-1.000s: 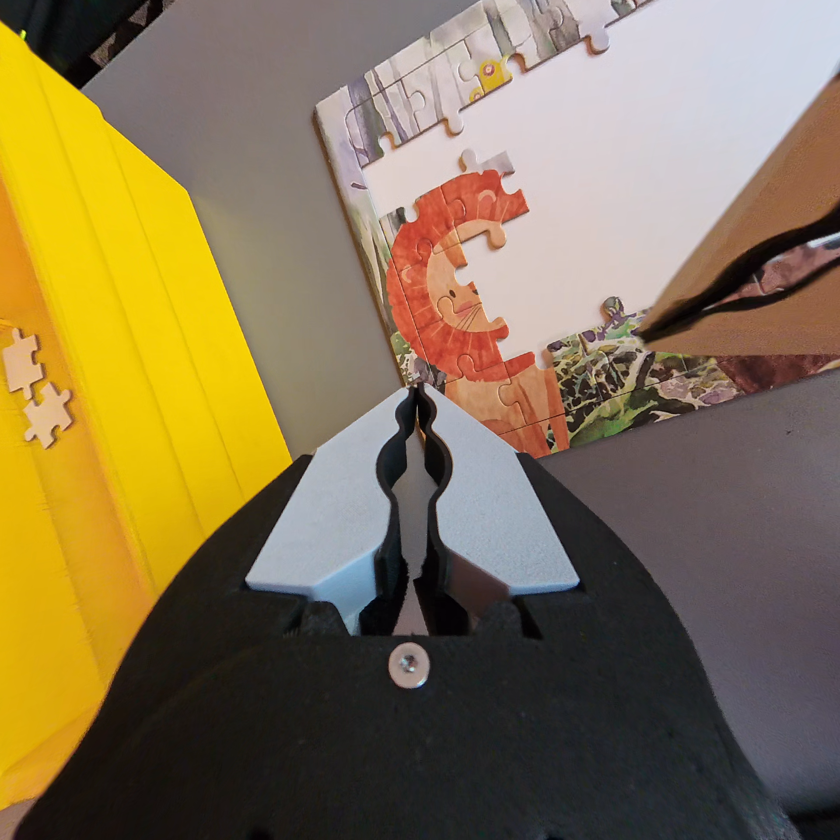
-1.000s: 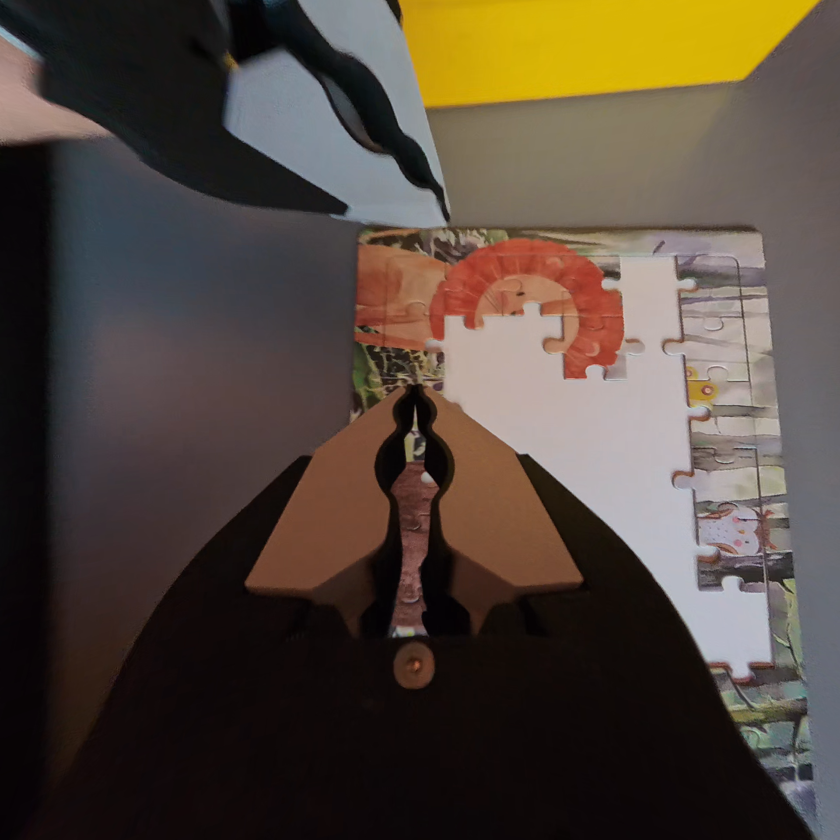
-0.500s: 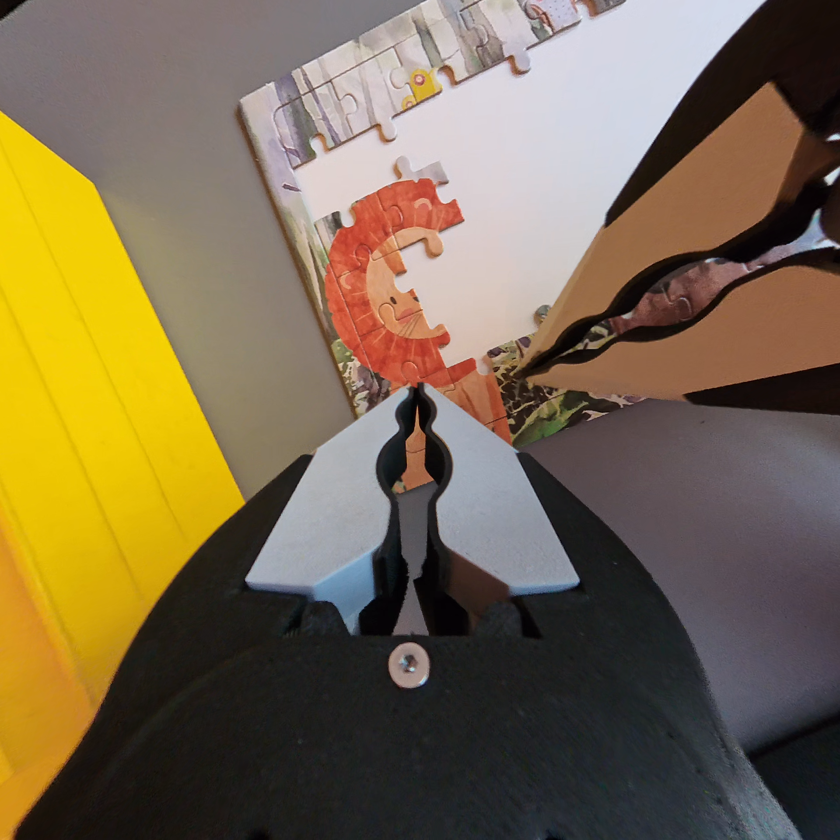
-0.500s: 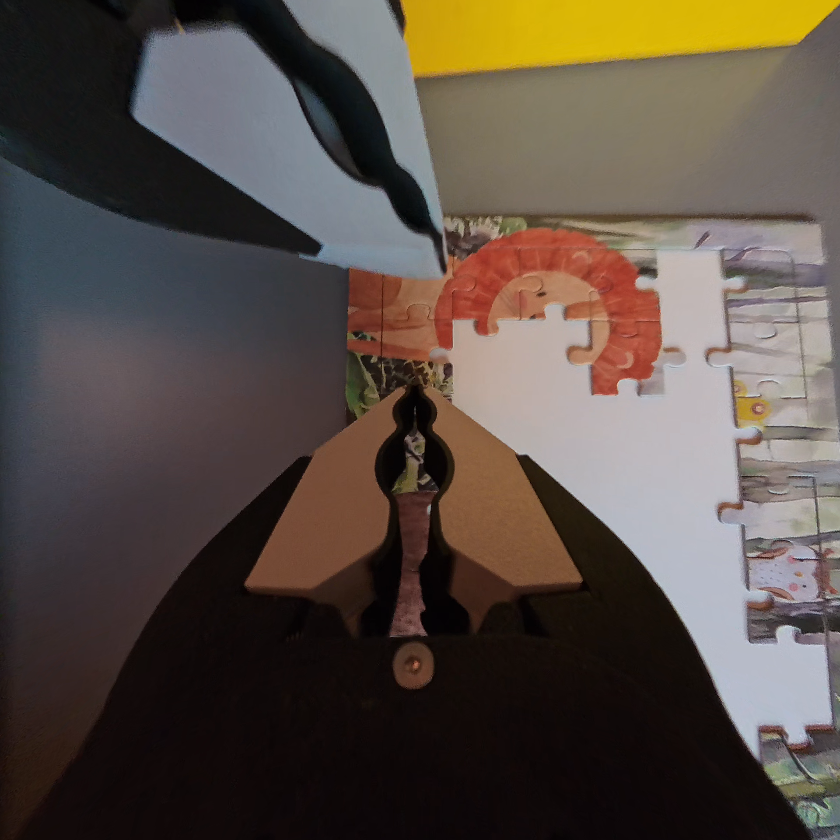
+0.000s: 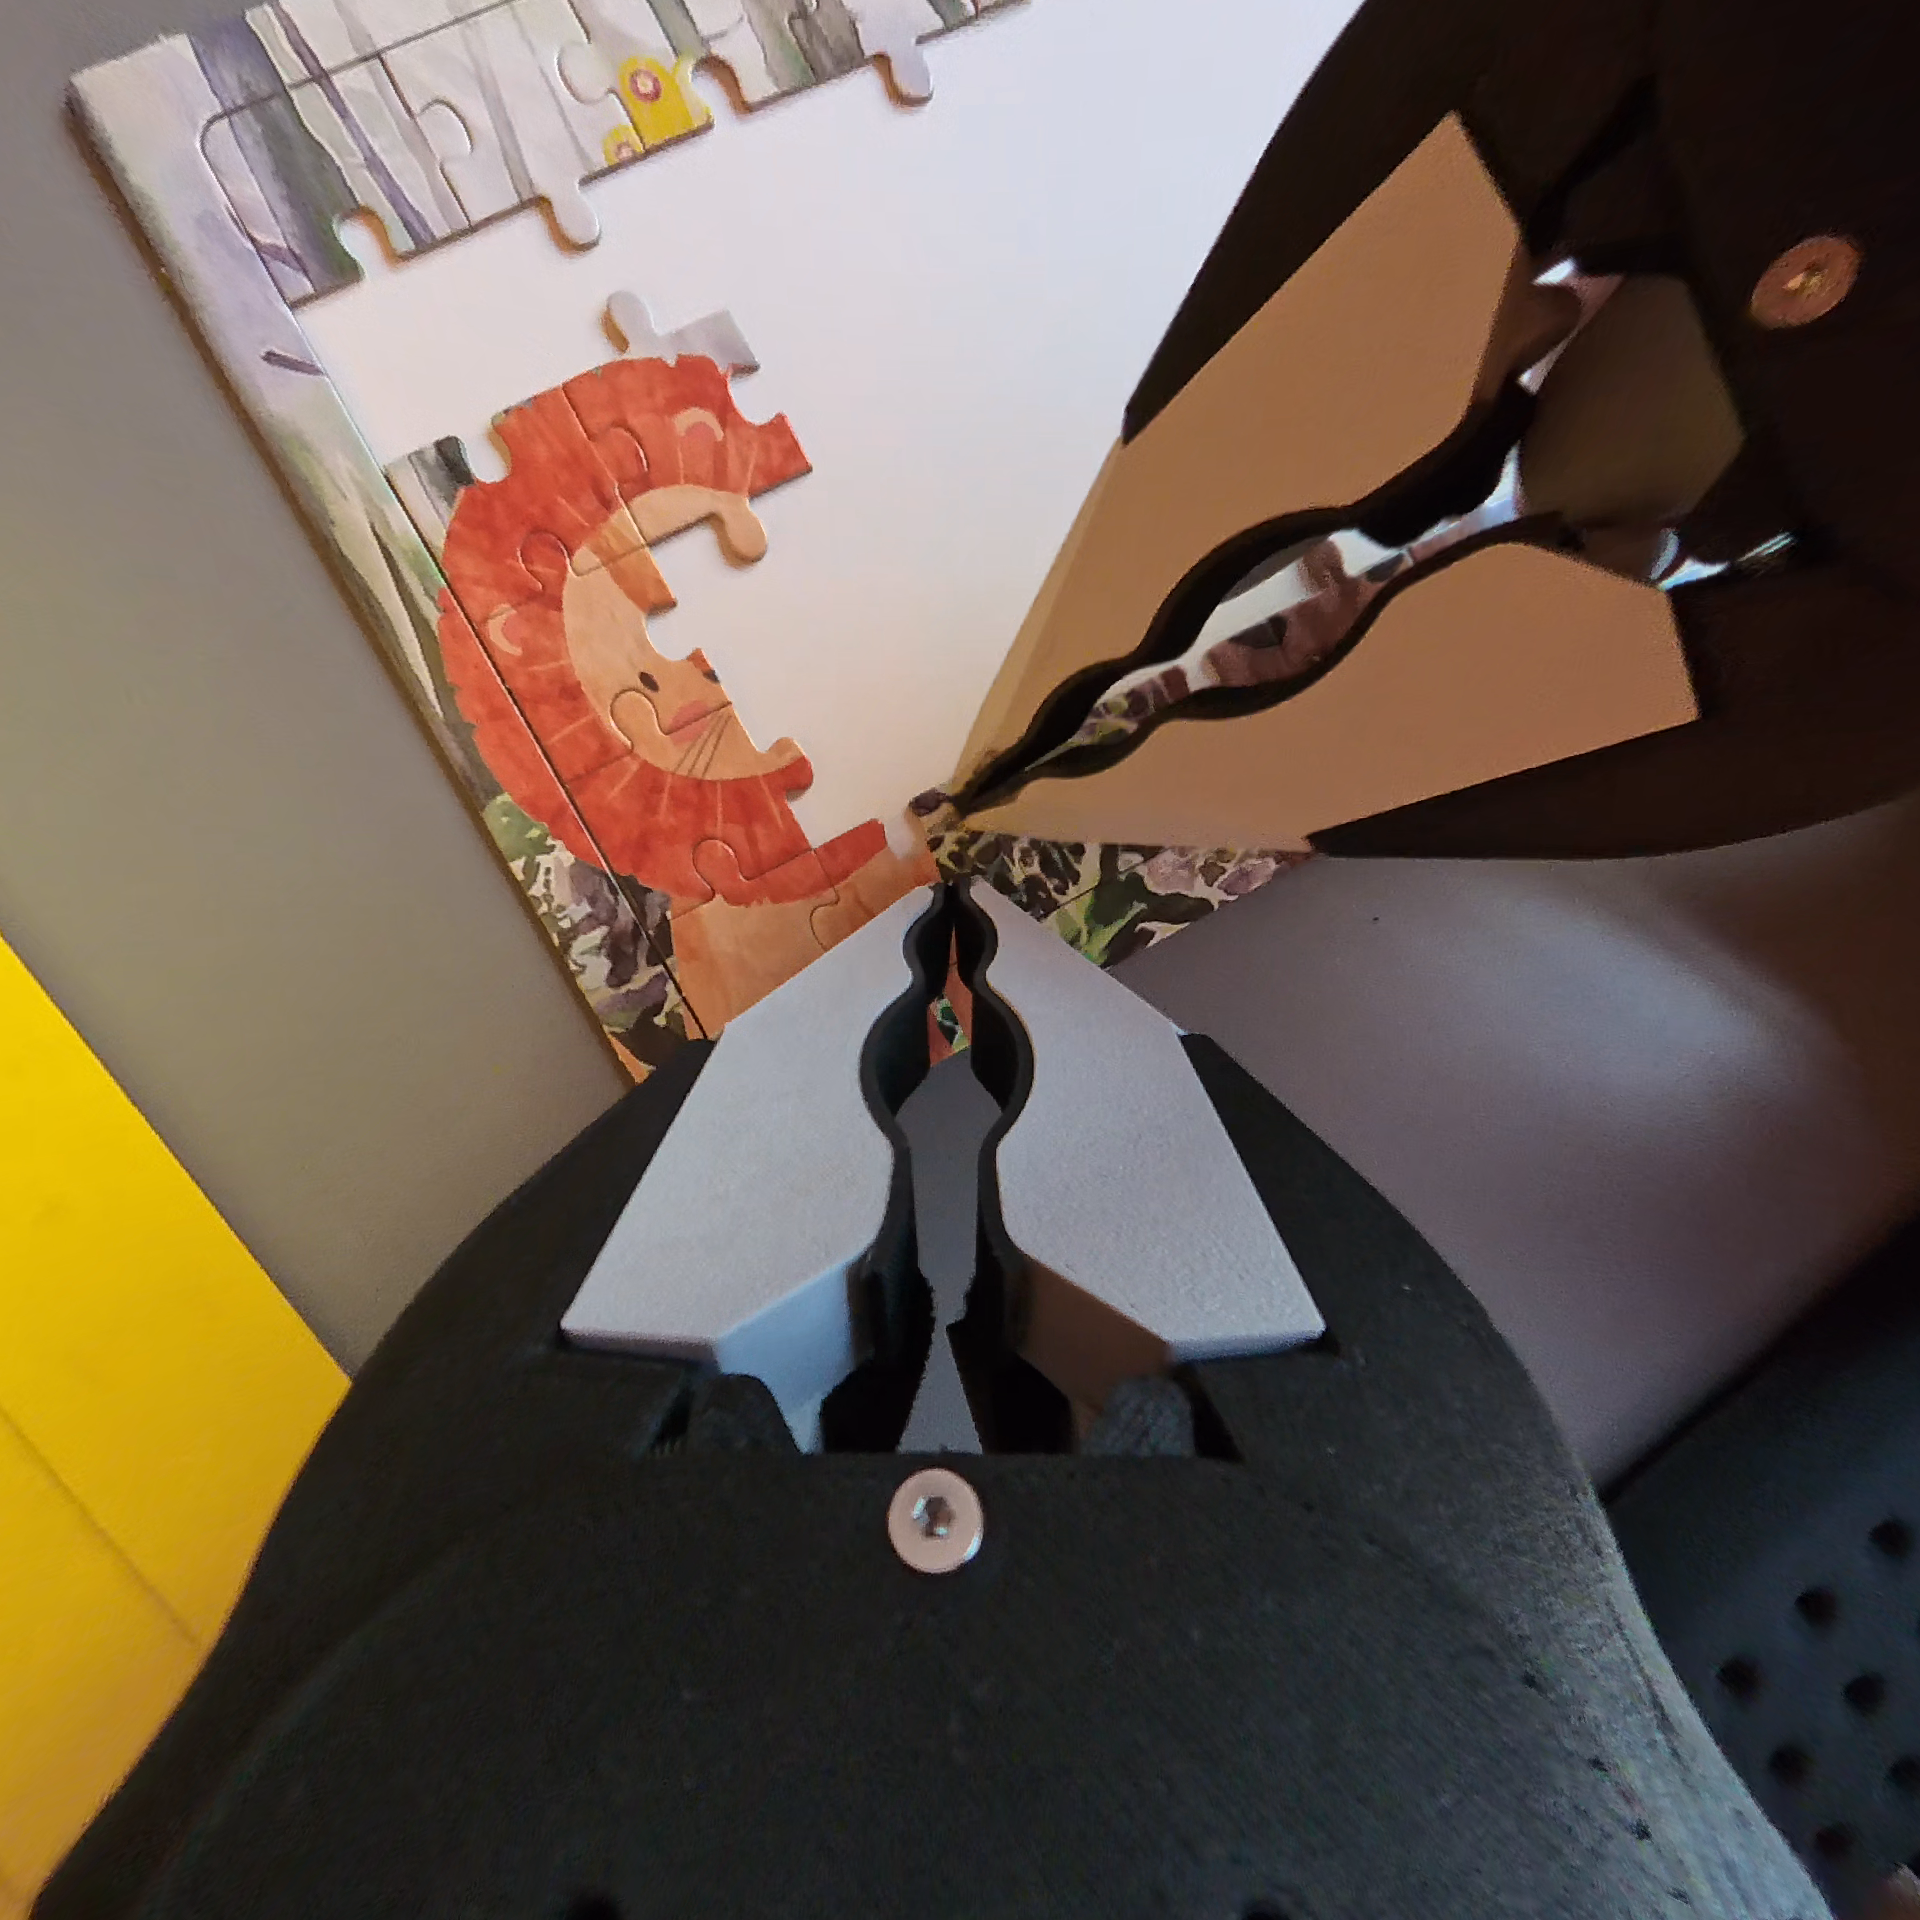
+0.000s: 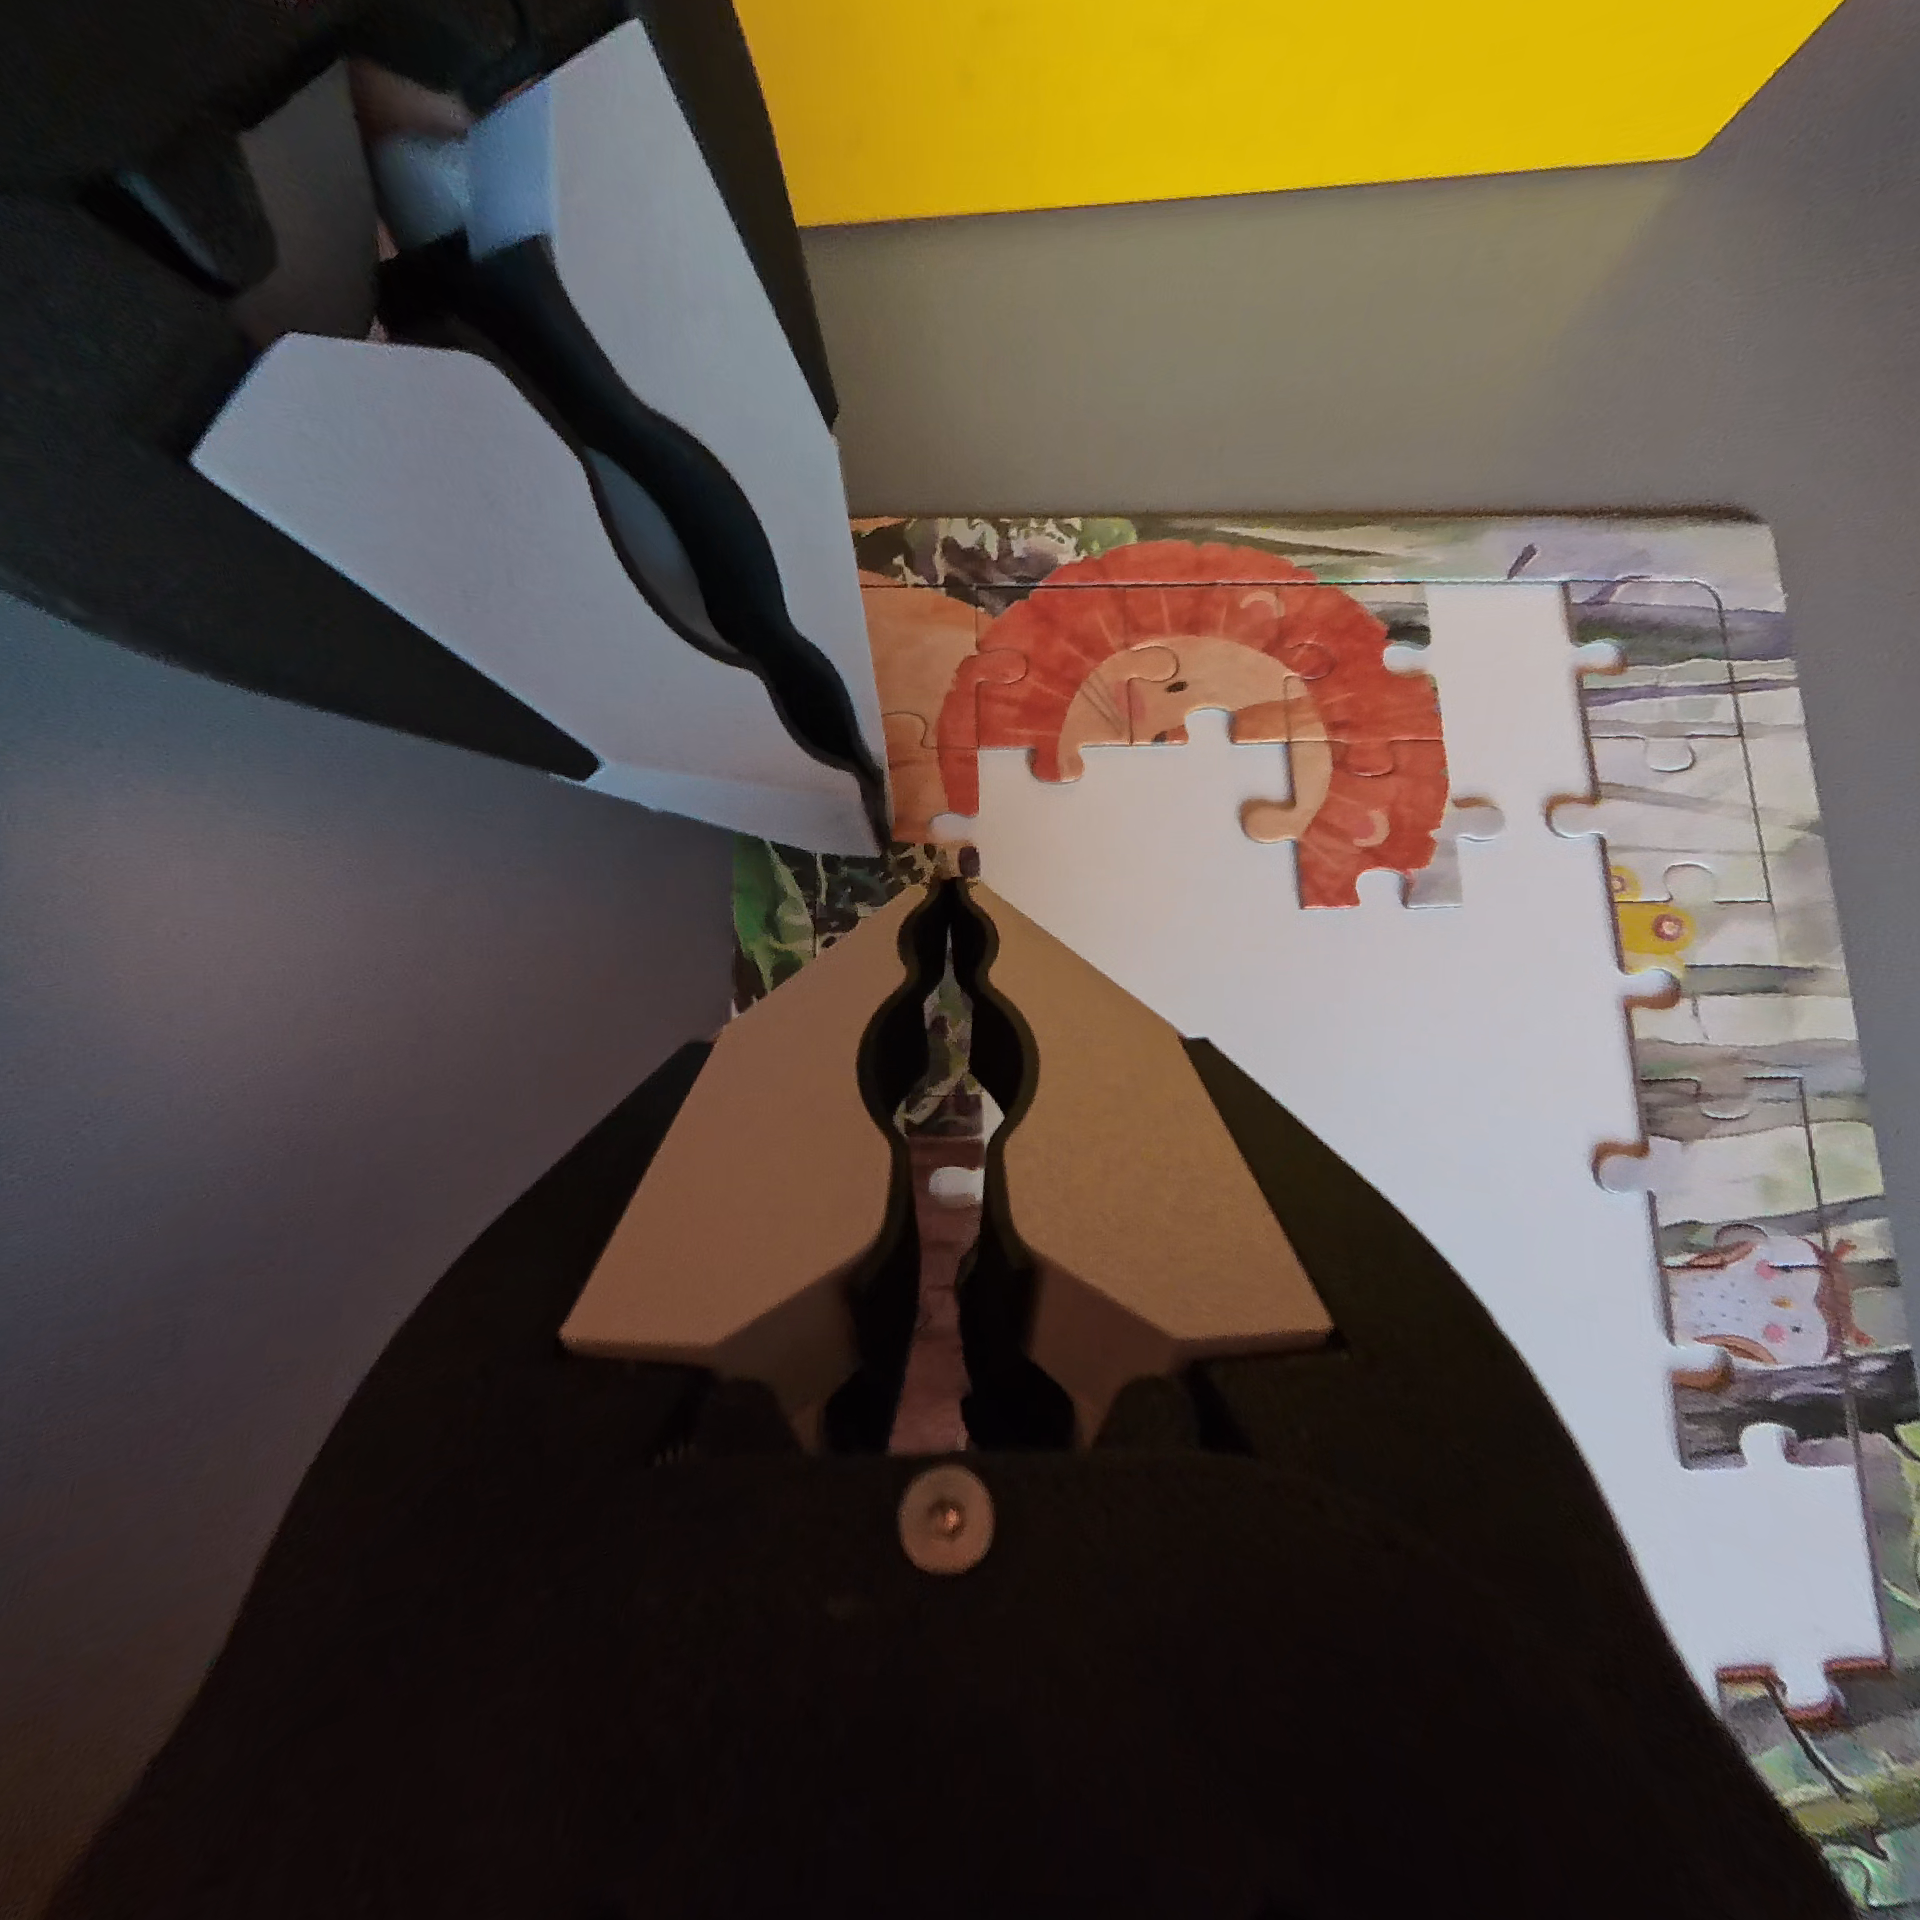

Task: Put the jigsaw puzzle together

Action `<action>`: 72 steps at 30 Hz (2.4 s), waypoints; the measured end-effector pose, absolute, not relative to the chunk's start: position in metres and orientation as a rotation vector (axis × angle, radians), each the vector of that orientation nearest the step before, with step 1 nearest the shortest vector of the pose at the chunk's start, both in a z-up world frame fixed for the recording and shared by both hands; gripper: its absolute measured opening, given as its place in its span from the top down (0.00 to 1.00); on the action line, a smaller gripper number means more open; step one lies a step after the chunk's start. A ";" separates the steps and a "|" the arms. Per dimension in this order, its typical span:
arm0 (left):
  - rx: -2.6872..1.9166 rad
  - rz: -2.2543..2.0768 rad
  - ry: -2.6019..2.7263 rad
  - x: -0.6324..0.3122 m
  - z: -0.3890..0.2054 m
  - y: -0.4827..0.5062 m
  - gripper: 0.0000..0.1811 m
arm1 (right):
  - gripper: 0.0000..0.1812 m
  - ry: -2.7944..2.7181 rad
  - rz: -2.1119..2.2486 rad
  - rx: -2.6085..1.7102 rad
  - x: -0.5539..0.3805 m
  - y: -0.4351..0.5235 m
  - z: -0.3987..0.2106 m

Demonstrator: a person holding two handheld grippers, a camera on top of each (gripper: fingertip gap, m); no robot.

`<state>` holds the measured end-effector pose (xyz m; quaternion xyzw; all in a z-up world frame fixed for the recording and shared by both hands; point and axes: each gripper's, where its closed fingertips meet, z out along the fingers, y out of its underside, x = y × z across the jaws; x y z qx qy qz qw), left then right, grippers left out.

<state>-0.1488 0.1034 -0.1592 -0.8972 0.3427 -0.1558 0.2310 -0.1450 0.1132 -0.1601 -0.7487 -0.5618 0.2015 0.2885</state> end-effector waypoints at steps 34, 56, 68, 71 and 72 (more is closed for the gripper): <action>-2.514 0.220 0.711 -0.230 -0.159 0.137 1.00 | 1.00 -1.814 0.538 -2.342 -0.009 0.067 -0.162; -2.564 -0.069 0.671 -0.218 -0.162 0.132 1.00 | 1.00 -1.831 0.526 -2.244 -0.029 0.071 -0.155; -2.546 -0.028 0.711 -0.216 -0.162 0.133 1.00 | 1.00 -1.445 0.509 -2.031 -0.139 0.124 -0.140; -2.544 -0.027 0.716 -0.215 -0.162 0.133 1.00 | 1.00 -1.446 0.407 -2.038 -0.147 0.132 -0.152; -2.543 -0.025 0.719 -0.215 -0.162 0.134 1.00 | 1.00 -1.454 0.398 -2.056 -0.147 0.132 -0.156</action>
